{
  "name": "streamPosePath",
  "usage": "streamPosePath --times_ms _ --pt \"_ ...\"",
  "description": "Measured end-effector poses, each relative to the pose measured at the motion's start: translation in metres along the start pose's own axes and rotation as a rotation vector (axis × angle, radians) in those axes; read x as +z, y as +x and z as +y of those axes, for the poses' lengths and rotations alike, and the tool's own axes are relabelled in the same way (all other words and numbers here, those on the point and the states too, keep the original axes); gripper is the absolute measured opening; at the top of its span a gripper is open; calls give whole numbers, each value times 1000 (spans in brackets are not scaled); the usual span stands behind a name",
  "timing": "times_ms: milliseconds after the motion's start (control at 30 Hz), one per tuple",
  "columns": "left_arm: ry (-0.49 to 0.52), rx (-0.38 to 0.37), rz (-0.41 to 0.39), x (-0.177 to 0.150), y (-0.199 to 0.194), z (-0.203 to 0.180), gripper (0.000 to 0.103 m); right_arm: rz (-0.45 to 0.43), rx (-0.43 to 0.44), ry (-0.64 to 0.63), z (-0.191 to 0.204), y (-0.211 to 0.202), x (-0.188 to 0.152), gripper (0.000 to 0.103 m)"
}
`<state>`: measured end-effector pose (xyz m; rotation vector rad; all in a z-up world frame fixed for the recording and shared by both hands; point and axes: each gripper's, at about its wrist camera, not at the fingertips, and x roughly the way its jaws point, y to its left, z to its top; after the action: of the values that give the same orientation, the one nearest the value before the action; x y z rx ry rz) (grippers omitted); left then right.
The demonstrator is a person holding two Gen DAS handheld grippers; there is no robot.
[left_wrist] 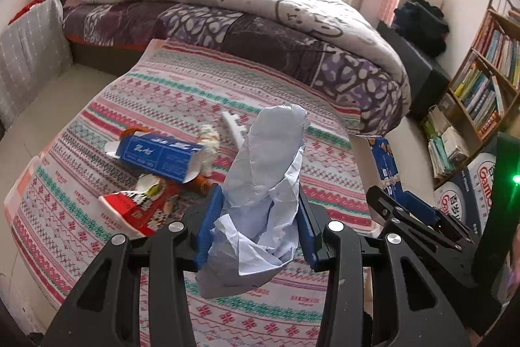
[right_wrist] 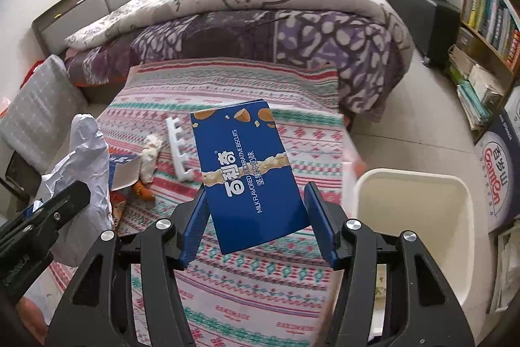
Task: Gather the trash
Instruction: 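Carry the biscuit box and plastic bag to the bin and release them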
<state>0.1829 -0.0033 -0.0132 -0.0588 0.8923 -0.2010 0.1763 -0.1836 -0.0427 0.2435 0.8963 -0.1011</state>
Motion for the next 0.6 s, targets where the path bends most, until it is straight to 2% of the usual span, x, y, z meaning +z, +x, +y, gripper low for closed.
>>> streamPosePath --times_ms 600 --pt "105 -69 12 -13 20 -91 43 2 -82 130 -99 -23 -4 55"
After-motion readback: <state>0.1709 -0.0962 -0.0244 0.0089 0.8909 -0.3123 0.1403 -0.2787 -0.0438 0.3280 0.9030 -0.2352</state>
